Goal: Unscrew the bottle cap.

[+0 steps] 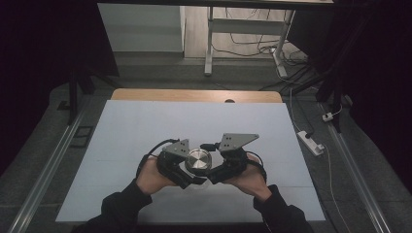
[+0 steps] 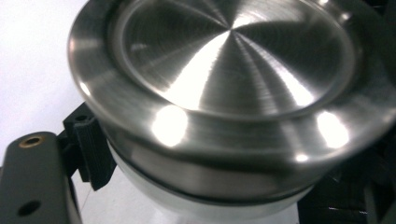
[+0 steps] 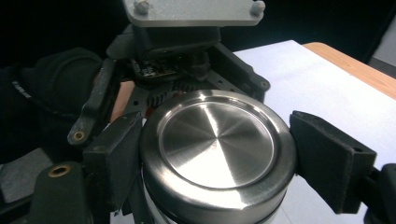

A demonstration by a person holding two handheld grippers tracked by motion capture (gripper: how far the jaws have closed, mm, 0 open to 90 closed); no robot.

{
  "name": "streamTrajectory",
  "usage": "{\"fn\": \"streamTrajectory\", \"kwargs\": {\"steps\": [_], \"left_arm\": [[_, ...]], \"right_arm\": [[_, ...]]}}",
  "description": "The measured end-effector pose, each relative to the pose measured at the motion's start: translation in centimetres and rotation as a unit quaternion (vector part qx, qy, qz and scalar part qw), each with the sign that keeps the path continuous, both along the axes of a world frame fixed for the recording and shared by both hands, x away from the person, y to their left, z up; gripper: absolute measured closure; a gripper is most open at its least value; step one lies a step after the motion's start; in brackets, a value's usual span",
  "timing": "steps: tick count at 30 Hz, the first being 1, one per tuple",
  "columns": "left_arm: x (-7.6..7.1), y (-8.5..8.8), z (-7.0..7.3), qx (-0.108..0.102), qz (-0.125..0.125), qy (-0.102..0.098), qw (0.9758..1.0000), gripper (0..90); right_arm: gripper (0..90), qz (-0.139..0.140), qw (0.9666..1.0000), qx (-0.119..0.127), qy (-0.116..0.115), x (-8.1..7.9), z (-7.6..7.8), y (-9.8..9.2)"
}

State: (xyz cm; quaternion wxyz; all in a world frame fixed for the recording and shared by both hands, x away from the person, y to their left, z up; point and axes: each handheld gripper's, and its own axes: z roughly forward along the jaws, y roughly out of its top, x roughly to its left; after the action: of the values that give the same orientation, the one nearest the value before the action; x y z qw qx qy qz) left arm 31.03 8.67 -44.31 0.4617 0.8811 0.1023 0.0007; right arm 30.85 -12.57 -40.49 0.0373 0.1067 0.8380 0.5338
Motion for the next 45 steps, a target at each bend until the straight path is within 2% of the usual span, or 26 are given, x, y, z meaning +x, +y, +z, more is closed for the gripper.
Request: {"fn": "streamTrajectory", "kwargs": {"steps": [5, 12, 14, 15, 16, 17, 20, 23, 25, 30, 34, 36, 38, 40, 42, 45], "left_arm": [[0.0, 0.1, 0.0, -0.004, -0.024, 0.001, 0.9997, 15.1], [-0.2, 0.2, 0.1, -0.008, -0.066, -0.001, 0.9978, 15.0], [-0.3, 0.1, 0.1, -0.006, -0.068, -0.005, 0.9977, 15.0], [-0.4, 0.0, 0.1, -0.001, -0.063, -0.009, 0.998, 15.0], [-0.3, -0.1, 0.1, 0.002, -0.054, -0.009, 0.9985, 15.0], [-0.2, -0.1, 0.0, 0.007, -0.041, -0.011, 0.9991, 15.0], [0.1, -0.1, -0.3, 0.017, 0.009, -0.011, 0.9998, 15.0], [0.3, -0.2, -0.6, 0.032, 0.061, -0.017, 0.9975, 15.1], [0.3, -0.3, -0.6, 0.035, 0.085, -0.019, 0.9955, 15.1], [0.0, -0.7, -0.5, 0.034, 0.115, -0.022, 0.9926, 15.1], [-0.3, -0.9, -0.2, 0.038, 0.122, -0.027, 0.9914, 15.0], [-0.2, -0.8, -0.1, 0.035, 0.111, -0.027, 0.9929, 15.1], [-0.1, -0.6, -0.1, 0.028, 0.093, -0.021, 0.9951, 15.1], [0.0, -0.4, -0.1, 0.02, 0.06, -0.014, 0.9979, 15.0], [0.1, -0.2, 0.0, 0.013, 0.028, -0.007, 0.9995, 15.1], [0.1, 0.0, -0.1, -0.002, -0.008, 0.004, 1.0, 15.1]], "right_arm": [[19.4, 0.018, 0.9998, -0.002, -0.006, -0.1, 0.1, 0.0], [19.4, 0.059, 0.9981, 0.0, -0.017, -0.3, 0.3, -0.2], [19.3, 0.07, 0.9975, 0.0, -0.015, -0.3, 0.3, -0.3], [19.2, 0.073, 0.9973, -0.001, -0.008, -0.2, 0.3, -0.3], [18.7, 0.063, 0.9979, -0.014, 0.005, 0.0, 0.3, -0.3], [18.7, 0.063, 0.9979, -0.014, 0.005, 0.0, 0.3, -0.3], [8.1, 0.014, 0.9997, -0.019, 0.008, 0.1, 0.6, -0.4], [7.3, -0.04, 0.9987, -0.03, -0.012, -0.1, 0.8, -0.3], [9.1, -0.065, 0.9974, -0.028, -0.016, -0.2, 0.8, 0.0], [13.0, -0.113, 0.9927, -0.035, -0.021, -0.5, -0.2, 1.0], [19.0, -0.117, 0.9924, -0.024, -0.027, -0.6, -0.5, 1.2], [19.3, -0.116, 0.9924, -0.022, -0.036, -0.8, -0.5, 1.2], [19.4, -0.103, 0.994, -0.023, -0.028, -0.7, -0.3, 1.1], [19.4, -0.081, 0.9964, -0.019, -0.016, -0.5, -0.2, 0.8], [19.5, -0.054, 0.9984, -0.015, -0.004, -0.3, 0.0, 0.5], [19.5, -0.014, 0.9998, -0.006, 0.01, 0.0, 0.1, 0.1]]}}
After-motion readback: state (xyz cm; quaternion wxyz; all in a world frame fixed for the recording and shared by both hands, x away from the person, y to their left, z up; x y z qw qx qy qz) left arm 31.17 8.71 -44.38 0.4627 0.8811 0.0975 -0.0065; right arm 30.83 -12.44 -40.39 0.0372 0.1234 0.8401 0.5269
